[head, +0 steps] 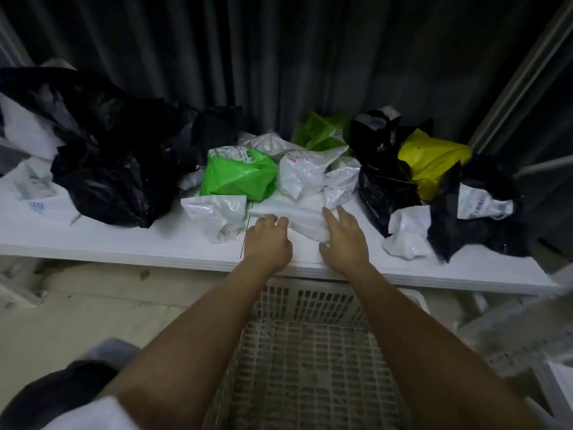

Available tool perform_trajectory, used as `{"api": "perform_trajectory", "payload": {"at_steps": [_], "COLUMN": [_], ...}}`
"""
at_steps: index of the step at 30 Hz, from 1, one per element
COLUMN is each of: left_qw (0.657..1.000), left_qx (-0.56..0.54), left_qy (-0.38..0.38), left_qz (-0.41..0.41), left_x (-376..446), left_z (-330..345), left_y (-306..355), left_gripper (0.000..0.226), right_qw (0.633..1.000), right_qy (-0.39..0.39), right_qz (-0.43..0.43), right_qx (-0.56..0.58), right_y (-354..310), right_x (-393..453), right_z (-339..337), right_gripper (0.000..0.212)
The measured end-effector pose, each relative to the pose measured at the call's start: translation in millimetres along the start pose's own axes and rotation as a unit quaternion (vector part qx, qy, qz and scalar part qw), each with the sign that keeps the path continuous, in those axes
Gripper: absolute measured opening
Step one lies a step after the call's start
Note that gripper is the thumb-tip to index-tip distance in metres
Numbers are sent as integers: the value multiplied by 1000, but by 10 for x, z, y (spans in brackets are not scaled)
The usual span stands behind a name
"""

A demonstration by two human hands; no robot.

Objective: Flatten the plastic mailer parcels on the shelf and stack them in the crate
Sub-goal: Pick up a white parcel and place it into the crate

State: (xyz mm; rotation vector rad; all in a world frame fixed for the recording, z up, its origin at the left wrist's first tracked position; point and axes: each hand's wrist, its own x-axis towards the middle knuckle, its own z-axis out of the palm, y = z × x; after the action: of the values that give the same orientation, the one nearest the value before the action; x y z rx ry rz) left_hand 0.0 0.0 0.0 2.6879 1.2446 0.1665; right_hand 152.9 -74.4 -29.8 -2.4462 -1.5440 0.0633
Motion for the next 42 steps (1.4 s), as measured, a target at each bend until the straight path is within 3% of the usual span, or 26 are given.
{"api": "perform_trajectory", "payload": {"at_steps": [4,10,16,20,23,26,29,31,34,39,42], "left_qw": [1000,999,996,984,943,869,802,804,824,854,863], "left_qx": [9,-1,-50,-164,-314,-476,-582,-578,-542,-480,-459], "left_qy": [8,22,69,60,88,89,78,86,95,92,91], "left_qz": [-9,-28,-39,-40,-57,-96,-113,-113,-135,-179,-190], "left_x": [209,161,-170,-425,-507,-531,-504,-466,-354,-71,117], "left_z": [143,212,40,-178,-323,-447,-505,-484,-364,-133,-45], "left_y": [-47,-164,-198,-180,-216,-246,-287,-288,-327,-434,-445], "left_gripper": [47,54,67,75,79,77,50,29,44,51,47], "right_qw": [999,999,976,901,834,769,744,733,716,769,776], "right_qy": [-17,27,70,85,42,-17,-60,-64,-72,-109,-108], "right_qz": [13,-26,0,120,171,228,258,252,202,181,196], "right_qx": [-32,-17,204,407,524,597,614,629,665,603,589], "right_y": [43,93,90,-92,-187,-177,-158,-140,-61,18,52], "right_x": [290,188,-236,-536,-699,-806,-830,-808,-714,-444,-272], "right_z": [185,144,-248,-616,-852,-972,-988,-961,-843,-553,-402], "right_gripper": [78,67,52,37,25,16,24,31,41,37,37]}}
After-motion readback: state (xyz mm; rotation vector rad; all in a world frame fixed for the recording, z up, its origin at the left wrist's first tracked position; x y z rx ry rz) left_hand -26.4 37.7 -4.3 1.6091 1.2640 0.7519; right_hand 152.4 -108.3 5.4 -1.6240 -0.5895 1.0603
